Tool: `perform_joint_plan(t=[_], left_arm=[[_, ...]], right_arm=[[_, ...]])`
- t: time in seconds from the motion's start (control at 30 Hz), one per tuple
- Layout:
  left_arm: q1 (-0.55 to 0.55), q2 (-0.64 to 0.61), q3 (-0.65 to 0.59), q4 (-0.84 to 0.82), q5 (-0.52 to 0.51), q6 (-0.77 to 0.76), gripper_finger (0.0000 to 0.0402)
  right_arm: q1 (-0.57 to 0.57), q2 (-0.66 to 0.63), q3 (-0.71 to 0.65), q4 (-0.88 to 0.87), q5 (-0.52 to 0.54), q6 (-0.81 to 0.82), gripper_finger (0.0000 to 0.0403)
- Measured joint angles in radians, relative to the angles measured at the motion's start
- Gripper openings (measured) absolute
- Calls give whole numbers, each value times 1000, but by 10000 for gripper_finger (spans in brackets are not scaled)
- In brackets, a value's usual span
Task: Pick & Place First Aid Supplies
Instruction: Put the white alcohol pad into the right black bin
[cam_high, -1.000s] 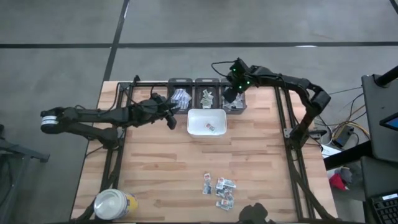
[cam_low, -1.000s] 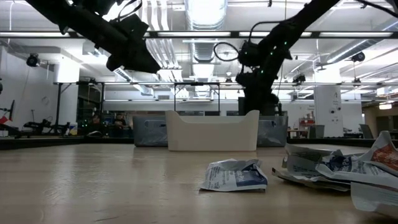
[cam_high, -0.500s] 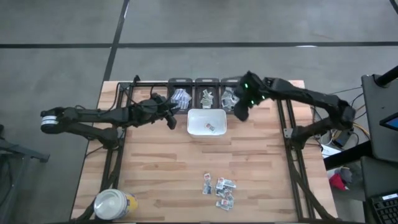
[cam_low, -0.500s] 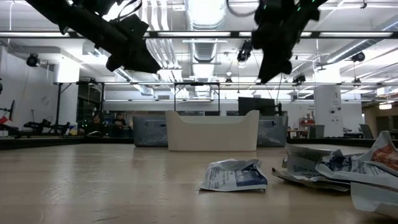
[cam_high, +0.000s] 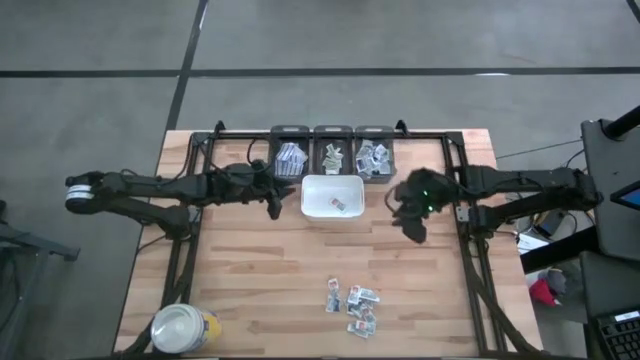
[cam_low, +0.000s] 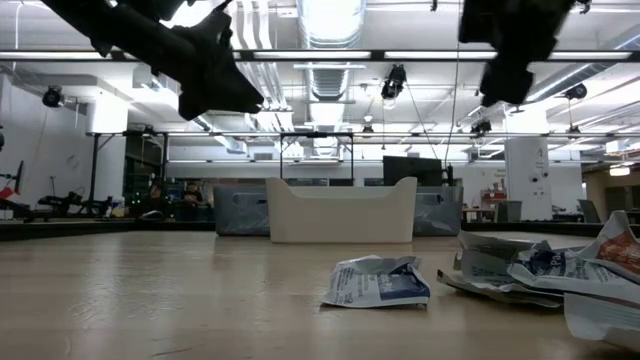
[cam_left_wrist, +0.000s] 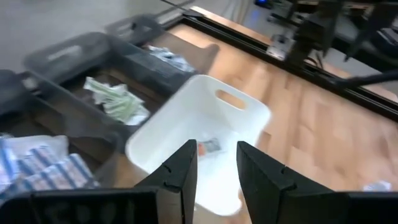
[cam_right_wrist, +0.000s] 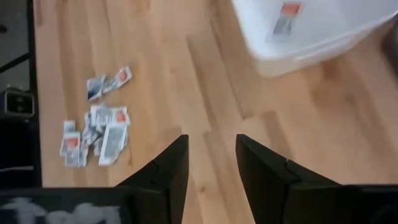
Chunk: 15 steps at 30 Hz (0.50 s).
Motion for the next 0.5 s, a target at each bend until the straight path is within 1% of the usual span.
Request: perform_joint_plan(t=[0.17, 0.33, 0.5], left_arm=[[-59, 0, 0, 4, 2, -2, 108], [-146, 0, 0, 45, -5, -32, 108], [-249, 3, 55, 41, -111, -35, 106]], right_arm=[[83, -113, -112, 35, 44, 60, 120], [111, -239, -185, 40, 49, 114, 112], [110, -364, -245, 104, 81, 129, 106]])
